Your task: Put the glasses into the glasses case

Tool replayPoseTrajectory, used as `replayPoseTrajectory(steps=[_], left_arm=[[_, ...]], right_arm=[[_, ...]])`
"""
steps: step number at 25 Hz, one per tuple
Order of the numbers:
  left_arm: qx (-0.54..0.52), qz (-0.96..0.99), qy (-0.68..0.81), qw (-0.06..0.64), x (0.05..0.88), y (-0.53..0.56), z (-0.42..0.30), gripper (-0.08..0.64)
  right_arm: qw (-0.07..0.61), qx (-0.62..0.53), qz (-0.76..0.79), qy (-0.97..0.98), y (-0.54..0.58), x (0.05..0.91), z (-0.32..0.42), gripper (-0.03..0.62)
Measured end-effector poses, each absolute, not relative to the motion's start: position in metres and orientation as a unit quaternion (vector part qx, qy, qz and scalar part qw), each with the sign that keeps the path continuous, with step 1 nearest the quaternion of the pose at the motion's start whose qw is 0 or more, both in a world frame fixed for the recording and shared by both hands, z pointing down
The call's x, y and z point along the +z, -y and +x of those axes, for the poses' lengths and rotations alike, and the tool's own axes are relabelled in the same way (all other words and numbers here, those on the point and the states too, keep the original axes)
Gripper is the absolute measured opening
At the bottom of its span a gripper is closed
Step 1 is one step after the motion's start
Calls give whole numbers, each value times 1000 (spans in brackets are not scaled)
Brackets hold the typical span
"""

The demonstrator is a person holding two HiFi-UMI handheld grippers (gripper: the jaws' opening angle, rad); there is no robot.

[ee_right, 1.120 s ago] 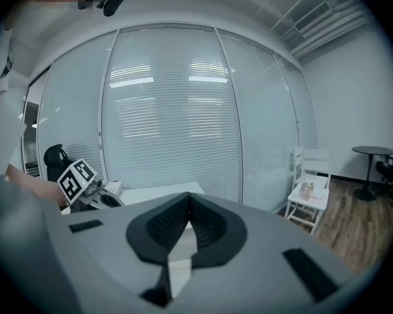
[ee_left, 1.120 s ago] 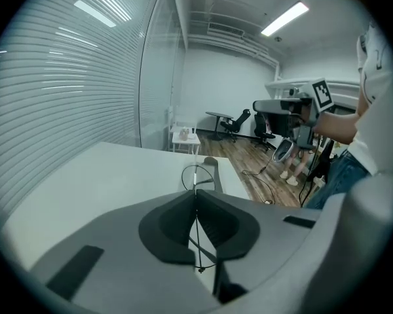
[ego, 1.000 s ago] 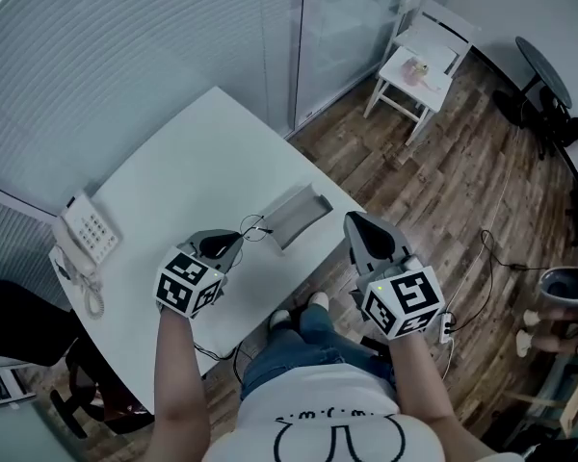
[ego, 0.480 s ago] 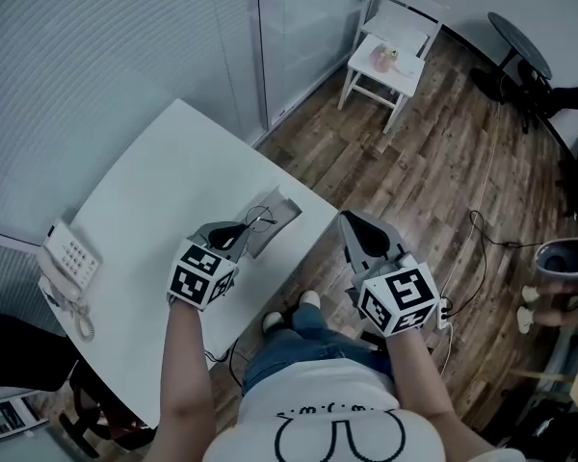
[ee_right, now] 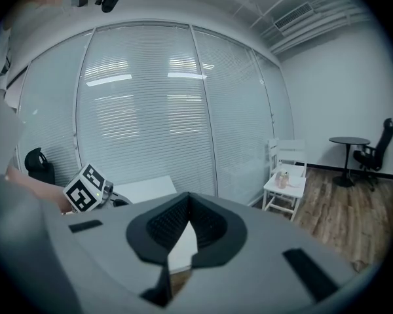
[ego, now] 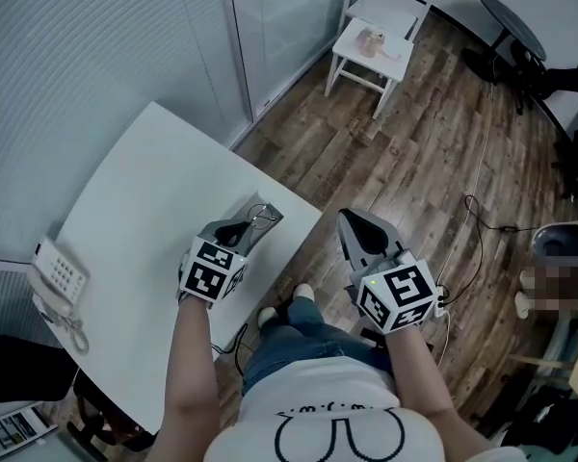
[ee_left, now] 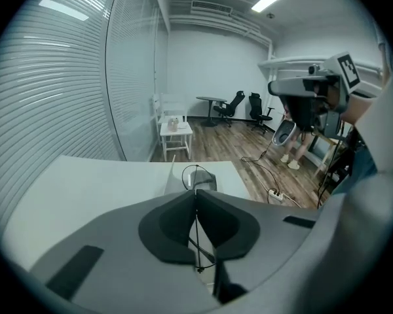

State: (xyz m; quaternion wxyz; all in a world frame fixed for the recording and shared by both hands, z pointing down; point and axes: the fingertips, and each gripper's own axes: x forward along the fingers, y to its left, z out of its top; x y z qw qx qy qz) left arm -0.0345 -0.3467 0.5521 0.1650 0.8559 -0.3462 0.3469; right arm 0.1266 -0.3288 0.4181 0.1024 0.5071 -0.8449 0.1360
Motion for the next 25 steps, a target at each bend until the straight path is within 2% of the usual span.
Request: replayPoseTrajectory(steps=[16,21,25], left_arm=[[431,827,335,133,587,341,-24,25],[396,835,363,122,571,344,-33,78],[341,843,401,113,539,349,-48,91]], right_arm=[[112,150,514,837,334,426,134,11],[110,147,515,837,326,427,123,11],[105,139,521,836,317,418,115,11]])
